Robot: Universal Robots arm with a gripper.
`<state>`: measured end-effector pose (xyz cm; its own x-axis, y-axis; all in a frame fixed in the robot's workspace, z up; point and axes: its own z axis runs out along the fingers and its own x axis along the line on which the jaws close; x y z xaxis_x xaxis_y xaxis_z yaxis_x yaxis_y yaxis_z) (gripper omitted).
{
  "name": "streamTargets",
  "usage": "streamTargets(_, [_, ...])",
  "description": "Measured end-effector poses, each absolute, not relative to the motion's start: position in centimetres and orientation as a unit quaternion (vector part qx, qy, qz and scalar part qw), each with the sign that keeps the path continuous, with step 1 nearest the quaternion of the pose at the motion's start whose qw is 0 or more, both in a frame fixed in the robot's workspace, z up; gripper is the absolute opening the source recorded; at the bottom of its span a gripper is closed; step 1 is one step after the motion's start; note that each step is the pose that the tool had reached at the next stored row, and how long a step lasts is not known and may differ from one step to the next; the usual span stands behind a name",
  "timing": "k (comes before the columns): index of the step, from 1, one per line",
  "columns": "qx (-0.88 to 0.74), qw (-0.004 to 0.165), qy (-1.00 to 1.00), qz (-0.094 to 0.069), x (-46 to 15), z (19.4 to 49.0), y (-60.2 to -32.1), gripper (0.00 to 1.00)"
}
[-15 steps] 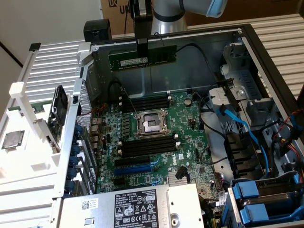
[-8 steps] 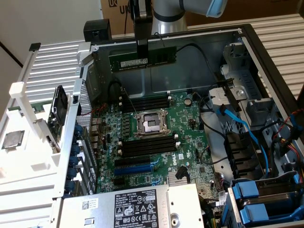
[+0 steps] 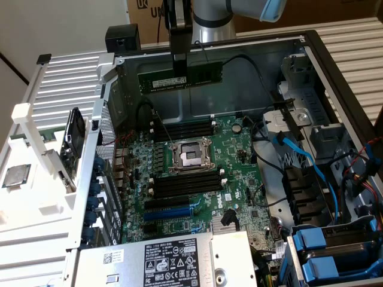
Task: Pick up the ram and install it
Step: 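Press down the ram until it locks into place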
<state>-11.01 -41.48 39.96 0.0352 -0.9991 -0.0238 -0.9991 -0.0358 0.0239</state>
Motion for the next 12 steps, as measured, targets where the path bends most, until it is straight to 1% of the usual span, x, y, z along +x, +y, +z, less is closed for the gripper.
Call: streamTargets(12, [0.71, 0.001, -0.704, -0.016, -11.01, 39.6, -41.18, 0.12])
